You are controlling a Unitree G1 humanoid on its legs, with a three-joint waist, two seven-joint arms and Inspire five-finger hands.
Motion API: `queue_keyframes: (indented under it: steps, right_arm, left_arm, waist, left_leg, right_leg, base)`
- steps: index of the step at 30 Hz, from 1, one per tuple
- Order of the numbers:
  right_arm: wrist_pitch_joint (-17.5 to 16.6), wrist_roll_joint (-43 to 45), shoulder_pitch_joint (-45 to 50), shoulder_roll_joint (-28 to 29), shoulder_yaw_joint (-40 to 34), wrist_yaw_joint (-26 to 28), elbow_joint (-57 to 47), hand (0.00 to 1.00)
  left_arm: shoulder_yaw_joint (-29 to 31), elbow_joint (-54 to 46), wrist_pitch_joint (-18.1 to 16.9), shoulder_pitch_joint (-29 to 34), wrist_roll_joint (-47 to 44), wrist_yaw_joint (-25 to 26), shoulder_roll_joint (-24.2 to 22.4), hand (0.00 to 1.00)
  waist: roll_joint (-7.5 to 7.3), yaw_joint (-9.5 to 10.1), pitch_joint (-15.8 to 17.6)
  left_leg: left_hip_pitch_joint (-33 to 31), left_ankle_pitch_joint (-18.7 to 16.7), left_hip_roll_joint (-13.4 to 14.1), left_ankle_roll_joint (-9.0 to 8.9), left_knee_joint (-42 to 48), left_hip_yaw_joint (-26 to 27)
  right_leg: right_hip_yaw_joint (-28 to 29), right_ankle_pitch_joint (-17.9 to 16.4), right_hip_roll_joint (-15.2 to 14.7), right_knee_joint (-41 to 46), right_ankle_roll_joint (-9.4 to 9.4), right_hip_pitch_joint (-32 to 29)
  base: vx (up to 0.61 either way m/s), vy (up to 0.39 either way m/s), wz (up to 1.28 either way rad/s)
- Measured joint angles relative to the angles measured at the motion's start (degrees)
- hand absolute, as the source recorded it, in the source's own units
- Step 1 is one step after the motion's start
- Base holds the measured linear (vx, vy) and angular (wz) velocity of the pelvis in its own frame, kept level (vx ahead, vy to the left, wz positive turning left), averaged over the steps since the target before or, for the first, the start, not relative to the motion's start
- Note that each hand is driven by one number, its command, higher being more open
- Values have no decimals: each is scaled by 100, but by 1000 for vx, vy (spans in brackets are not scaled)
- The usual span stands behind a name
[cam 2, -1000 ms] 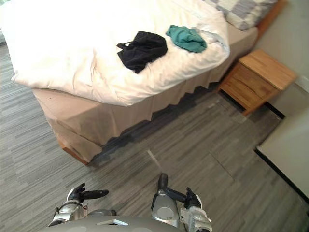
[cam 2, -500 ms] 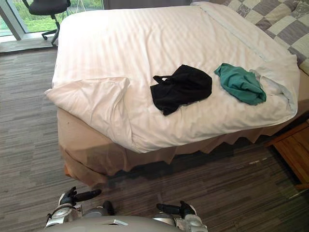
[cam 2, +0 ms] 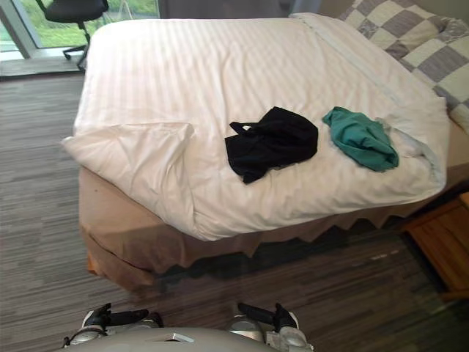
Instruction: Tidy up the quilt and then pick up the clothes from the bed and put them into the laundry hamper
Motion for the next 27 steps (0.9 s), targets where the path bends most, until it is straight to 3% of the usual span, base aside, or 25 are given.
queue_keyframes:
  steps: [8, 12, 13, 19, 21, 23, 25, 27]
  right_arm:
    - [3, -11, -71, -40, 200, -21, 244, 100]
    - [3, -4, -70, -3, 201, -33, 326, 100]
    - [5, -4, -70, 2, 200, -34, 366, 100]
    - [52, -11, -56, 3, 200, -105, 430, 100]
    - [54, -10, -53, 42, 232, -134, 421, 100]
    - [48, -1, 5, 37, 317, -171, 390, 100]
    - [46, -2, 31, 27, 373, -192, 342, 100]
    - [0, -1, 90, 10, 502, -234, 217, 100]
  left_arm:
    - [2, 40, -38, 48, -83, -15, 0, 100]
    - [301, 52, -55, 214, -1261, 51, -32, 100]
    - [518, 67, -67, 227, -1865, 140, -72, 100]
    - [1876, -80, -197, 256, -3420, 716, -320, 100]
    - [2728, -736, -297, 198, -4088, 1106, -296, 100]
    - [3125, -1480, -559, 74, -4325, 1445, -147, 100]
    - [3320, -1998, -752, -11, -4351, 1637, 92, 100]
    - [3374, -2911, -1164, -100, -4352, 1866, 472, 100]
  waist:
    - [-24, 27, -79]
    - [-102, 24, -153]
    - [-125, 48, -171]
    - [-155, 184, -200]
    - [-216, 222, -254]
    - [-215, 341, -257]
    - [-214, 357, -257]
    - [-210, 363, -261]
  left_leg:
    - [-3, 21, 0, -35, -2, -350]
    - [-27, 48, -2, -49, -4, -498]
    - [-55, 66, -4, -47, -4, -561]
    - [-151, 116, -12, -35, -4, -760]
    - [-217, 123, 2, -38, -4, -829]
    - [-224, 111, 0, -42, -4, -830]
    - [-228, 84, -3, -46, -4, -840]
    - [-260, 61, -12, -54, -4, -845]
  right_leg:
    - [-430, -37, 17, -104, -39, 316]
    - [-567, -100, 15, -75, -53, 348]
    - [-612, -108, 15, -73, -51, 361]
    - [-852, -122, 17, -98, -63, 446]
    - [-917, -149, 39, -126, -111, 448]
    - [-915, -151, 48, -181, -116, 468]
    - [-920, -160, 50, -189, -131, 478]
    - [-919, -178, 50, -200, -162, 475]
  base:
    - [18, -18, 23]
    - [-33, -16, 20]
    - [-16, -15, 24]
    - [-17, -14, 22]
    - [-13, -17, 14]
    - [-2, -5, 3]
    - [0, 0, 0]
    - [17, -2, 1]
